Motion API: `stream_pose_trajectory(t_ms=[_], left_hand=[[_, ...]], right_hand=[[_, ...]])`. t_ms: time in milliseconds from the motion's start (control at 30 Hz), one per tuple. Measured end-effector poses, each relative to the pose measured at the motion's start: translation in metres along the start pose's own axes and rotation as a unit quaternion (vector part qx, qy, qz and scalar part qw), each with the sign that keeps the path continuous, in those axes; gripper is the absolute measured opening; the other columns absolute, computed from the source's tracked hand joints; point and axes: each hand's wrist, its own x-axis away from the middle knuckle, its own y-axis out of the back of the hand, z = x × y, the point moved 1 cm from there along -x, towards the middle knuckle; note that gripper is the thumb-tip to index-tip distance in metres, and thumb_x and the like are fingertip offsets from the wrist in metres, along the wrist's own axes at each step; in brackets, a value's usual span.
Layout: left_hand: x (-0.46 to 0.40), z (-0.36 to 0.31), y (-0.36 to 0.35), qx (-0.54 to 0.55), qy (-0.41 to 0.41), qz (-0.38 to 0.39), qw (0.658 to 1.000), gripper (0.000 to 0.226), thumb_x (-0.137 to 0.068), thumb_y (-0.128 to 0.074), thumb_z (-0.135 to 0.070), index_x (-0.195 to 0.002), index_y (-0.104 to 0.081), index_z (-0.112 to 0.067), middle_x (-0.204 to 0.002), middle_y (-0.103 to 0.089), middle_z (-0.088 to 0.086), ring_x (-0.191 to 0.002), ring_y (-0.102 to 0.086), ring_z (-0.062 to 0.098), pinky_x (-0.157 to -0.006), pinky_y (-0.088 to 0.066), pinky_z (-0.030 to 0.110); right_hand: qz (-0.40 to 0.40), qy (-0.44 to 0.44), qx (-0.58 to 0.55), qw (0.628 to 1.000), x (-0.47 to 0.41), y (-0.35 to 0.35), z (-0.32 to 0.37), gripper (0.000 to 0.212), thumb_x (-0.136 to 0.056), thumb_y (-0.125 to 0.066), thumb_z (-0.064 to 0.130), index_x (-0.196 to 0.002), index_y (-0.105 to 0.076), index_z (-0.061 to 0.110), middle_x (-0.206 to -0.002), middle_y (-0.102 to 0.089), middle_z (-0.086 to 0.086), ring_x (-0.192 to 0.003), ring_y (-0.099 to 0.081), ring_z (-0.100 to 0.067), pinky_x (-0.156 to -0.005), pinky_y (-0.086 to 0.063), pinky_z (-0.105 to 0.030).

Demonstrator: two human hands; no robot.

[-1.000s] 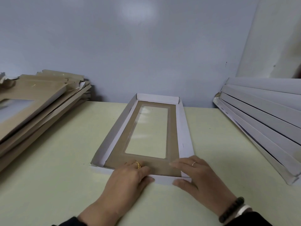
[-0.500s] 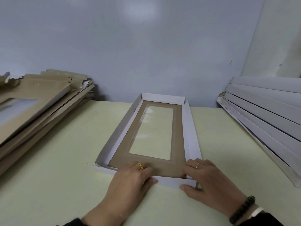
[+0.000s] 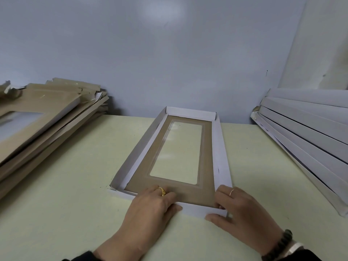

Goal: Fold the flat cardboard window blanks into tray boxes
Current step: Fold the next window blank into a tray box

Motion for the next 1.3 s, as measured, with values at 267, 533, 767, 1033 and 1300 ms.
stream_pose_trajectory(t_ms=[267,533,767,1033,1300], left_hand=[[0.003,0.021,0.002,-0.003,-0.012,0.014,1.000,0.037,-0.082,-0.042,-0.048,-0.054,-0.050,-0.024,-0.056,-0.049,-0.013,-0.058,-0.050,0.007,-0.064,-0.034,0.022],[0.015,0.064,0.007,0.101,0.114,0.026,0.988,0.054,-0.075,-0.033,-0.066,-0.070,-0.070,-0.027,-0.102,-0.049,-0.020,-0.099,-0.037,-0.001,-0.082,-0.027,0.022],[0.011,0.035,-0.003,0.190,0.131,0.057,0.971,0.032,-0.088,-0.052,-0.043,-0.069,-0.058,-0.018,-0.088,-0.041,-0.016,-0.068,-0.047,0.004,-0.063,-0.040,0.020],[0.003,-0.007,-0.004,0.311,0.010,0.077,0.947,0.031,-0.093,-0.034,-0.032,-0.117,-0.035,-0.052,-0.116,-0.039,-0.024,-0.090,-0.045,-0.014,-0.081,-0.040,0.010],[0.006,-0.005,-0.008,0.280,0.002,0.070,0.957,0.053,-0.089,-0.031,-0.034,-0.134,-0.011,-0.055,-0.141,-0.010,-0.033,-0.104,-0.041,-0.013,-0.084,-0.038,0.005]], right_hand=[[0.002,0.014,0.058,0.998,0.001,-0.006,-0.005,0.007,-0.065,-0.066,0.018,-0.064,-0.061,0.015,-0.057,-0.055,0.007,-0.054,-0.054,-0.016,-0.065,-0.036,-0.025],[-0.021,-0.120,0.128,0.984,0.008,0.003,-0.031,0.010,-0.058,-0.070,0.016,-0.061,-0.061,0.016,-0.058,-0.057,0.007,-0.067,-0.057,-0.020,-0.067,-0.030,-0.027],[-0.021,-0.150,0.176,0.973,-0.004,0.001,-0.007,0.043,-0.028,-0.085,-0.005,-0.052,-0.055,0.014,-0.050,-0.053,-0.002,-0.047,-0.054,-0.024,-0.043,-0.039,-0.025],[0.008,-0.121,0.025,0.992,-0.015,-0.017,0.051,0.034,-0.054,-0.059,0.059,-0.069,-0.062,0.029,-0.066,-0.056,0.013,-0.047,-0.055,-0.005,-0.035,-0.033,-0.017],[-0.109,-0.183,0.040,0.976,-0.019,0.004,0.040,0.029,-0.057,-0.081,0.032,-0.060,-0.056,0.018,-0.064,-0.051,0.000,-0.052,-0.056,-0.020,-0.043,-0.037,-0.026]])
